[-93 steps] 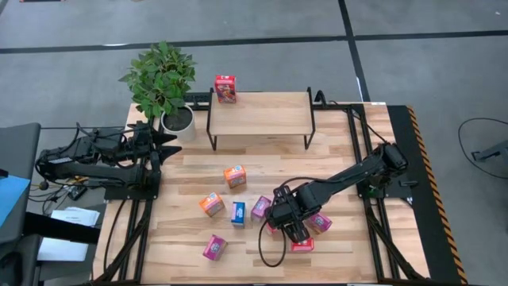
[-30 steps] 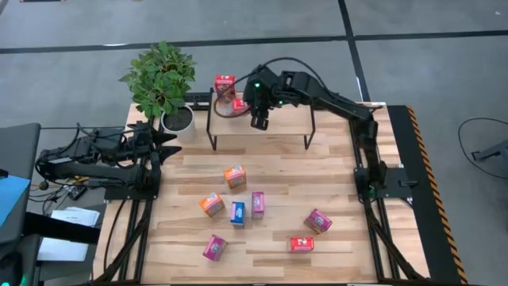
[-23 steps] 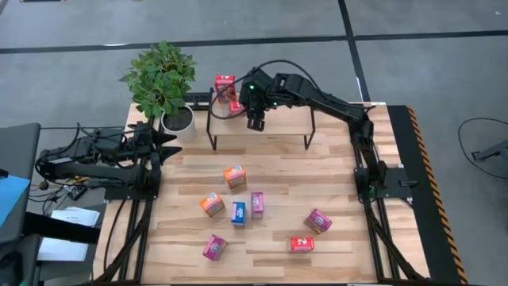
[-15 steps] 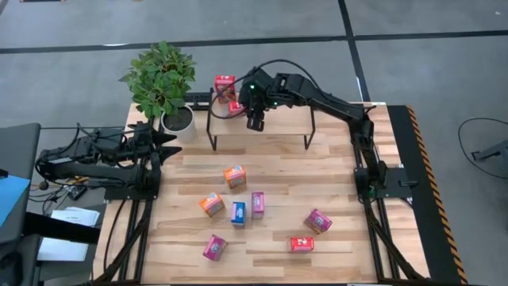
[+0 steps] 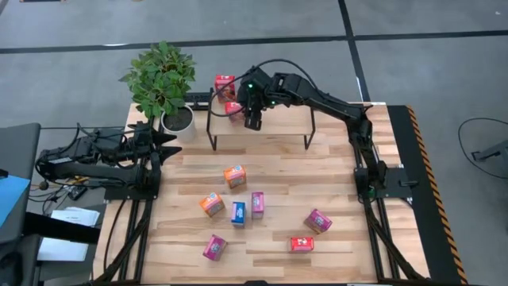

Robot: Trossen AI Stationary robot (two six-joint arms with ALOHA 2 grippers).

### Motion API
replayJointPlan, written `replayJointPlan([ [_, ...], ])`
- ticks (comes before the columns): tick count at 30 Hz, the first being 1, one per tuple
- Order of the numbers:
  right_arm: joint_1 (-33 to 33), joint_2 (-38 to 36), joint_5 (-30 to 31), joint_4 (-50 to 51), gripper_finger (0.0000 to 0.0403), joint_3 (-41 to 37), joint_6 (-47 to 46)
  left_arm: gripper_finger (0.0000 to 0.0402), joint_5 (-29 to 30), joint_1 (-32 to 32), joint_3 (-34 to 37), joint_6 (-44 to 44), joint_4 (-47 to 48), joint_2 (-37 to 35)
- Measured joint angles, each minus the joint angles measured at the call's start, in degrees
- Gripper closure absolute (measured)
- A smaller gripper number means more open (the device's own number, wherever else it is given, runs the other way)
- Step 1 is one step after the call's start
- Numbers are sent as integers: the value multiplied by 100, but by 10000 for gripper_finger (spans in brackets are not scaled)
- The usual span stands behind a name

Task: Stack cereal on shelf
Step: Put the top red cereal box on the shelf aligned with the other red cereal box on the shelf

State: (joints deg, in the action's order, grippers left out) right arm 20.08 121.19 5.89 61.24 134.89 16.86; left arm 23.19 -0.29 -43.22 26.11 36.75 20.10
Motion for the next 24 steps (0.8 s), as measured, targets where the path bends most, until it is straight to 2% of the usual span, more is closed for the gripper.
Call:
replayJointPlan([
  [4,41,0,4,-21,150,0,8,111,1,0,0,-11,0,0],
  [12,92,-28,9,-183,148,4,142,111,4,0,0,-85,0,0],
  [19,98,-474,182,-173,148,11,120,111,8,1,0,-85,2,0],
  [22,70,-741,180,-126,156,11,-129,111,8,-1,0,-87,13,2],
  [24,57,-894,154,132,176,11,-441,111,8,0,0,-87,35,0],
])
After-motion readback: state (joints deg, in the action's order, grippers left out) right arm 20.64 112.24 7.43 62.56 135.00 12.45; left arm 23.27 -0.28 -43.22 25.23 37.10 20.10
